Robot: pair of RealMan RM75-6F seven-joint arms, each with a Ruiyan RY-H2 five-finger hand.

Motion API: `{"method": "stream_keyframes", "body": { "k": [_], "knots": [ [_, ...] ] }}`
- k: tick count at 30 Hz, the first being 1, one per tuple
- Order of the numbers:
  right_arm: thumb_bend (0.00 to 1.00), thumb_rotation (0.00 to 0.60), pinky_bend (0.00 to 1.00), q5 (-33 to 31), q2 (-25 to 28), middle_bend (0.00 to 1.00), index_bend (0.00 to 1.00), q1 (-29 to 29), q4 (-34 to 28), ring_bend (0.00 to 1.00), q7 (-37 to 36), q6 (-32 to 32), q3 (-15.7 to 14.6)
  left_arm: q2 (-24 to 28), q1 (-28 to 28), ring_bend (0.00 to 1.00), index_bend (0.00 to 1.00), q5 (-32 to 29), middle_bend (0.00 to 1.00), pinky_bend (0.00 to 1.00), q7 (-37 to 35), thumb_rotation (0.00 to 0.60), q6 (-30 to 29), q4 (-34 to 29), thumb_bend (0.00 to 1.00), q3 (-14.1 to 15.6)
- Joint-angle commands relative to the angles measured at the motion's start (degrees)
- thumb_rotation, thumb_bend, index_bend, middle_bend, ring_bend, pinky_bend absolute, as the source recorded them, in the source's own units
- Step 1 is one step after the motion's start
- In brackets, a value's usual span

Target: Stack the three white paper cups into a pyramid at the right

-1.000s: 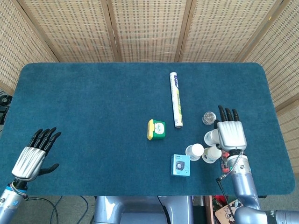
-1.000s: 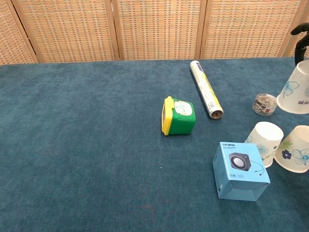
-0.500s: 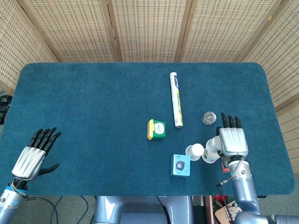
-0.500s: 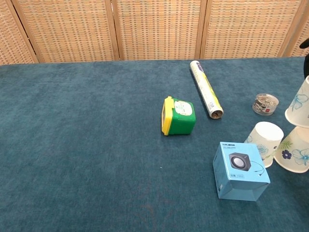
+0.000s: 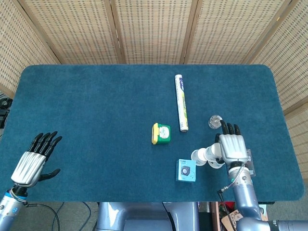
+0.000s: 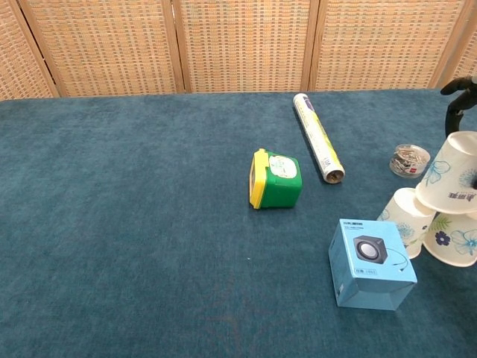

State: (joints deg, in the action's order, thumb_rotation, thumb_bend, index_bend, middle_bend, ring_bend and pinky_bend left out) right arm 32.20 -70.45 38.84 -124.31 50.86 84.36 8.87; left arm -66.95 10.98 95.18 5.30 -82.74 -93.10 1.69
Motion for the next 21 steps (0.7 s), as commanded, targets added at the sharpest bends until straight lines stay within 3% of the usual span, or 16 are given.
{"method": "stream_keyframes", "body": {
  "k": [1, 21],
  "knots": [
    [0.14, 0.600, 0.00, 0.0, 0.1, 0.03, 0.51, 0.0, -0.1, 0.00, -0.1, 0.2, 0.0, 0.0, 0.0, 0.00, 0.00, 0.0, 0.00, 0.00, 0.1, 0.600, 0.0, 0.0, 0.19, 0.0],
    [0.14, 0.600, 0.00, 0.5, -0.4, 0.02, 0.51, -0.6, 0.5, 0.00, -1.6, -0.5, -0.9, 0.0, 0.0, 0.00, 0.00, -0.2, 0.00, 0.00, 0.2, 0.600, 0.2, -0.1, 0.19, -0.1]
  ]
}}
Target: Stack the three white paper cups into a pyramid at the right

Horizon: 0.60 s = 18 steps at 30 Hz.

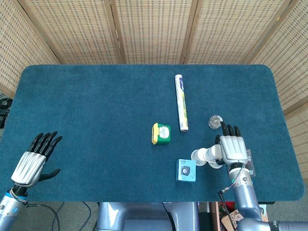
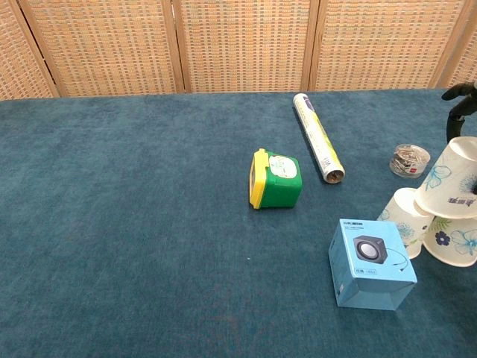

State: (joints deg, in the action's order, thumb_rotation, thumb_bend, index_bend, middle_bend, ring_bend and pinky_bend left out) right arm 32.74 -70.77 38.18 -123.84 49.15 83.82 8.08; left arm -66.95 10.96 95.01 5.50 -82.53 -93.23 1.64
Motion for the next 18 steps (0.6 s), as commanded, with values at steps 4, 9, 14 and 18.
{"method": "stream_keyframes", "body": {
  "k": [4, 9, 14, 18],
  "knots": [
    [0.14, 0.600, 0.00, -0.7, 0.0, 0.00, 0.48, 0.1, -0.1, 0.00, 0.2, -0.3, -0.1, 0.0, 0.0, 0.00, 0.00, 0.0, 0.00, 0.00, -0.2, 0.600, -0.1, 0.0, 0.19, 0.0],
    [0.14, 0.600, 0.00, -0.4, 0.2, 0.00, 0.27, 0.0, 0.0, 0.00, -0.6, -0.9, -0.1, 0.0, 0.0, 0.00, 0.00, 0.1, 0.00, 0.00, -0.2, 0.600, -0.2, 0.0, 0.19, 0.0],
    [0.14, 0.600, 0.00, 1.0, 0.4, 0.00, 0.18, -0.1, -0.1, 0.00, -0.8, -0.6, -0.2, 0.0, 0.0, 0.00, 0.00, 0.1, 0.00, 0.00, -0.2, 0.600, -0.1, 0.0, 0.19, -0.1],
    [0.14, 0.600, 0.00, 1.4, 1.1, 0.00, 0.17, -0.1, -0.9, 0.00, 0.3, 0.4, -0.5, 0.1, -0.1, 0.00, 0.00, 0.2, 0.00, 0.00, -0.5, 0.600, -0.3, 0.1, 0.19, 0.0]
  ]
}}
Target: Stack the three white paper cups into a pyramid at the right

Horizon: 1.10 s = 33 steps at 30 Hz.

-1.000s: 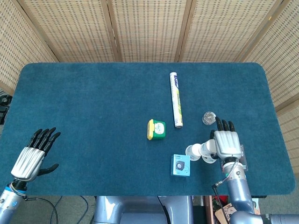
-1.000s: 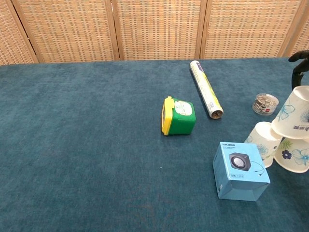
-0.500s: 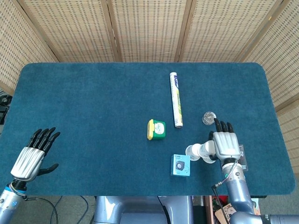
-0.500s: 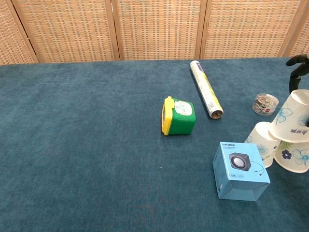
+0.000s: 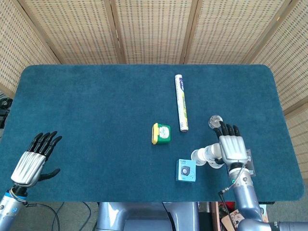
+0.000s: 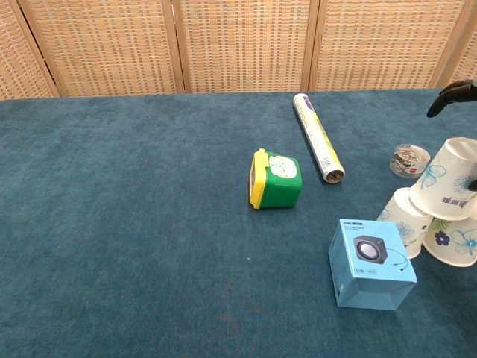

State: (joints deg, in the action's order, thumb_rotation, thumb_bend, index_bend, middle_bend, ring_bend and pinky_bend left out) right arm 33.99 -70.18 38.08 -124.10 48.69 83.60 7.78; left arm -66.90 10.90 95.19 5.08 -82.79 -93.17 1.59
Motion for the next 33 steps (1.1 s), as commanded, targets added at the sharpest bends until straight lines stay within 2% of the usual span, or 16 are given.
{"method": "stream_keyframes", "body": {
  "k": [1, 9, 16, 22, 24, 27, 29, 33],
  "knots": [
    [0.14, 0.600, 0.00, -0.1, 0.8, 0.00, 0.17, 0.0, -1.1, 0.00, 1.1, 0.9, -0.1, 0.1, -0.1, 0.00, 0.00, 0.1, 0.00, 0.00, -0.2, 0.600, -0.1, 0.0, 0.19, 0.0],
    [0.14, 0.600, 0.00, -2.0, 5.3, 0.00, 0.17, 0.4, -7.4, 0.00, 4.1, 4.4, 1.2, 0.2, -0.1, 0.00, 0.00, 0.0, 0.00, 0.00, -0.3, 0.600, -0.3, -0.1, 0.19, -0.1],
    [0.14, 0.600, 0.00, -2.5, 7.0, 0.00, 0.17, 0.7, -10.2, 0.00, 6.9, 7.4, 1.2, 0.3, -0.2, 0.00, 0.00, 0.1, 0.00, 0.00, -0.6, 0.600, -0.6, -0.1, 0.19, -0.1],
    [0.14, 0.600, 0.00, -1.1, 8.1, 0.00, 0.17, 0.2, -10.9, 0.00, 5.8, 8.3, 1.5, 0.4, -0.3, 0.00, 0.00, 0.4, 0.00, 0.00, -0.8, 0.600, -0.8, -0.1, 0.19, 0.0],
    [0.14, 0.600, 0.00, 3.4, 9.0, 0.00, 0.17, -0.8, -10.9, 0.00, 4.0, 9.4, 1.1, 0.3, -0.3, 0.00, 0.00, 0.4, 0.00, 0.00, -0.9, 0.600, -0.9, 0.0, 0.19, -0.1],
    [0.14, 0.600, 0.00, 13.7, 10.0, 0.00, 0.17, -3.9, -10.9, 0.00, 0.8, 11.4, -1.8, 0.0, -0.3, 0.00, 0.00, 0.3, 0.00, 0.00, -0.8, 0.600, -0.9, 0.2, 0.19, -0.2],
    [0.14, 0.600, 0.00, 17.4, 10.4, 0.00, 0.17, -5.3, -10.6, 0.00, -0.7, 11.8, -3.0, -0.1, -0.3, 0.00, 0.00, 0.3, 0.00, 0.00, -0.8, 0.600, -0.9, 0.3, 0.19, -0.3],
    [0.14, 0.600, 0.00, 28.8, 10.6, 0.00, 0.17, -9.5, -6.4, 0.00, -8.2, 12.1, -6.4, -0.4, -0.4, 0.00, 0.00, 0.4, 0.00, 0.00, -0.9, 0.600, -1.4, 0.6, 0.19, -0.4]
  ]
}}
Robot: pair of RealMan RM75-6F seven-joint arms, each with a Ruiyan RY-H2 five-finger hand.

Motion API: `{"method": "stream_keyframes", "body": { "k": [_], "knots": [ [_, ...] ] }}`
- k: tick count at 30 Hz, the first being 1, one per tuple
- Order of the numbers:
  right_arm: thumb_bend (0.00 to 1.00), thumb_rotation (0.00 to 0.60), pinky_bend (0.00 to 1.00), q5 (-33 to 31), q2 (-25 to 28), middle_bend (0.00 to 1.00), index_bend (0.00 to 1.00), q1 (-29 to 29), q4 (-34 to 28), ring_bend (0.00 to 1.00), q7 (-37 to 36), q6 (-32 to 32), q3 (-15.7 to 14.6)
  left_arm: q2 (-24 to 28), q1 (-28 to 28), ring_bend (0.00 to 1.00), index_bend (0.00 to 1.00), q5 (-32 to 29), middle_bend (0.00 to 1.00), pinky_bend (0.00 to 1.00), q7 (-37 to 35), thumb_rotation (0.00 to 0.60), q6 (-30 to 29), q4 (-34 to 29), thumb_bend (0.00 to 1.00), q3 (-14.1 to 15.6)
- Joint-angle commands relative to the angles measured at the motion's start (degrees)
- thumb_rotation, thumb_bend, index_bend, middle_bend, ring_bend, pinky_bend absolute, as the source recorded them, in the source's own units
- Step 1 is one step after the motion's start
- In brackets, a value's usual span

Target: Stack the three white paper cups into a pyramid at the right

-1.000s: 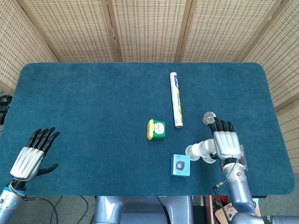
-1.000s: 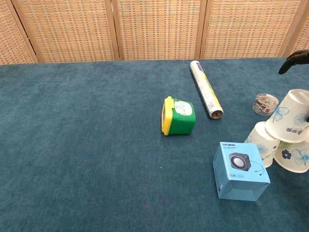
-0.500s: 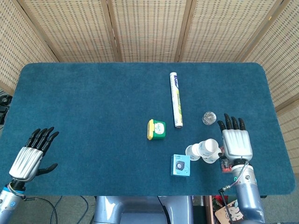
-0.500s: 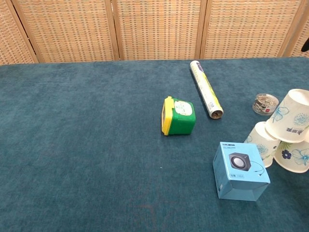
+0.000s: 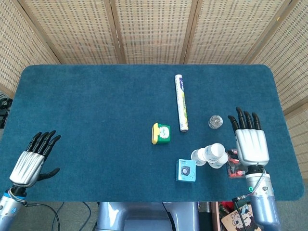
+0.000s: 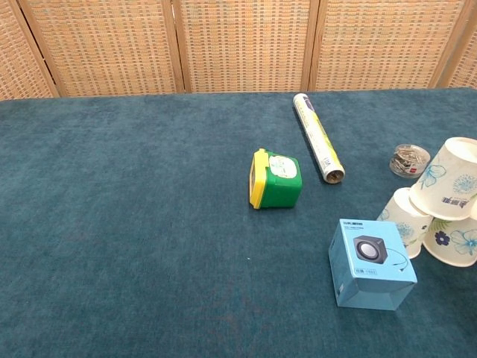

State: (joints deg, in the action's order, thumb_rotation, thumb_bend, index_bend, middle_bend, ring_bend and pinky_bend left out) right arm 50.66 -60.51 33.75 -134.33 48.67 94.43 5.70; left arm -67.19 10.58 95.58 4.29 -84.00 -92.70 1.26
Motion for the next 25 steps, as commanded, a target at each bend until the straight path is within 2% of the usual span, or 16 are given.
{"method": "stream_keyframes", "body": {
  "k": [1, 3, 6, 8, 10, 17, 25],
  "knots": [
    [0.14, 0.600, 0.00, 14.9, 0.9, 0.00, 0.17, -6.3, 5.5, 0.00, -10.6, 1.2, -5.2, -0.2, -0.1, 0.00, 0.00, 0.0, 0.00, 0.00, -0.1, 0.600, -0.4, 0.3, 0.19, -0.2],
    [0.14, 0.600, 0.00, 21.3, 0.8, 0.00, 0.17, -9.0, 10.1, 0.00, -16.9, 0.8, -7.6, -0.5, -0.2, 0.00, 0.00, -0.1, 0.00, 0.00, -0.2, 0.600, -0.6, 0.5, 0.19, -0.3],
    [0.14, 0.600, 0.00, 26.5, 0.2, 0.00, 0.17, -12.8, 18.0, 0.00, -26.8, 0.4, -10.4, -0.7, -0.3, 0.00, 0.00, -0.4, 0.00, 0.00, -0.3, 0.600, -0.8, 0.9, 0.19, -0.5],
    [0.14, 0.600, 0.00, 28.2, -0.6, 0.00, 0.17, -14.5, 21.8, 0.00, -30.6, 0.2, -11.3, -1.0, -0.3, 0.00, 0.00, -0.5, 0.00, 0.00, -0.3, 0.600, -0.9, 1.1, 0.19, -0.7],
    [0.14, 0.600, 0.00, 28.9, -1.5, 0.00, 0.17, -15.8, 24.7, 0.00, -32.4, -0.2, -11.8, -1.2, -0.2, 0.00, 0.00, -0.6, 0.00, 0.00, -0.2, 0.600, -0.8, 1.4, 0.19, -0.7],
    [0.14, 0.600, 0.00, 29.4, -3.8, 0.00, 0.05, -18.6, 31.6, 0.00, -36.7, -4.2, -13.0, -1.8, 0.0, 0.00, 0.00, -1.1, 0.00, 0.00, 0.5, 0.600, -0.3, 1.9, 0.19, -0.9],
    [0.13, 0.600, 0.00, 31.6, -5.9, 0.00, 0.00, -21.3, 36.2, 0.00, -40.4, -3.9, -11.6, -2.1, -0.1, 0.00, 0.00, -1.4, 0.00, 0.00, 0.6, 0.600, -0.5, 2.1, 0.19, -1.1]
  ]
}}
